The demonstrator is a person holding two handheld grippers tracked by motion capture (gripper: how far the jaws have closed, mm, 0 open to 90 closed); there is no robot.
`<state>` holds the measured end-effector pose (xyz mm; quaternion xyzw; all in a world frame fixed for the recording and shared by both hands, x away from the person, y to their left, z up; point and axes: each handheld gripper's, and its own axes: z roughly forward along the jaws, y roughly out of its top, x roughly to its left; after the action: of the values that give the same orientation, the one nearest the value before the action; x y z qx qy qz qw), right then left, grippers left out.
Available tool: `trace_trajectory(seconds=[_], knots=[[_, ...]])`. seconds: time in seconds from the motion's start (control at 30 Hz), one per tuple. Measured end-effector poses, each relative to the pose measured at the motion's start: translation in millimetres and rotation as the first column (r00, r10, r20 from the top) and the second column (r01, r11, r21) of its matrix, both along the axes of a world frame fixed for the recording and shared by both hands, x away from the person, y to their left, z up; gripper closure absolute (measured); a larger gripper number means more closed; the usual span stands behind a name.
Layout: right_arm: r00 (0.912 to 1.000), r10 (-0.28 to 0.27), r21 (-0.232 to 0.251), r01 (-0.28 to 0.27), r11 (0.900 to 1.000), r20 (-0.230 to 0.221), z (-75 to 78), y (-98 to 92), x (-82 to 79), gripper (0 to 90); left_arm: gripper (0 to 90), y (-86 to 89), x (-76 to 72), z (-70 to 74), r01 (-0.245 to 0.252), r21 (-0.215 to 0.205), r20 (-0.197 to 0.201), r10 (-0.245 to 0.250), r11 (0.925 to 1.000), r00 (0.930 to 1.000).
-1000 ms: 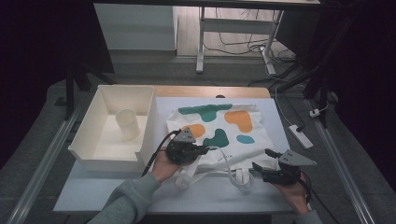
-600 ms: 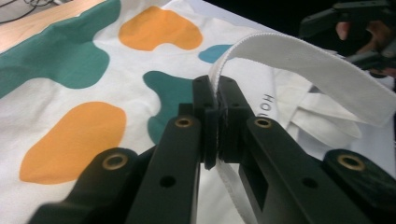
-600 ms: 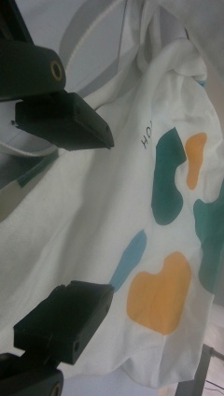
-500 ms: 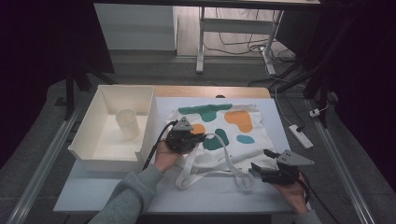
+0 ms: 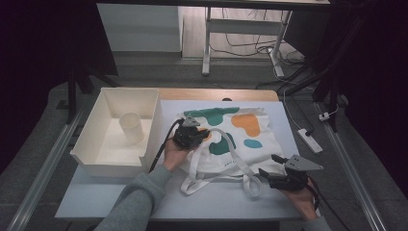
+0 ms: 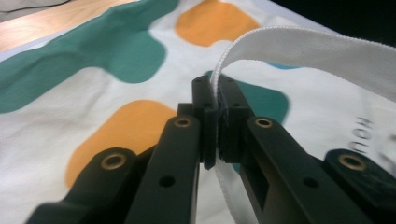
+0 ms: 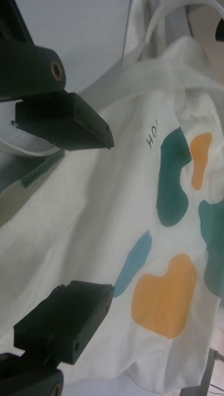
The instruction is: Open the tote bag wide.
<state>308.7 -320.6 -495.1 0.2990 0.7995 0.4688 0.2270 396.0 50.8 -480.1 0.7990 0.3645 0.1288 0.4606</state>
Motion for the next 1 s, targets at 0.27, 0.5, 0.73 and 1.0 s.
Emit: trace_trajectory(seconds=[0.27,0.5,0.73,1.0], knots=[[1.0,0.0,-0.004,0.0,1.0,-0.004,-0.7,0.8,-0.3,24.0,86.1,10.7,19.8,-13.3,-0.106,0.004,-0.028,0.106,0.9944,0.994],[1.0,-0.002,-0.008,0.002,1.0,-0.004,-1.0,0.5,-0.4,24.0,83.1,13.7,25.3,-22.1,-0.089,0.029,-0.07,0.091,0.9956,0.9934],[1.0,0.001,-0.009,-0.001,1.0,0.0,-0.4,0.6,-1.2,24.1,50.4,13.7,16.1,-9.9,-0.074,-0.001,-0.052,0.074,0.9973,0.9959],[0.9999,0.002,-0.007,-0.002,1.0,0.017,1.7,0.1,-2.8,24.4,30.1,10.7,-4.7,9.8,-0.048,-0.024,-0.035,0.048,0.9985,0.9983]])
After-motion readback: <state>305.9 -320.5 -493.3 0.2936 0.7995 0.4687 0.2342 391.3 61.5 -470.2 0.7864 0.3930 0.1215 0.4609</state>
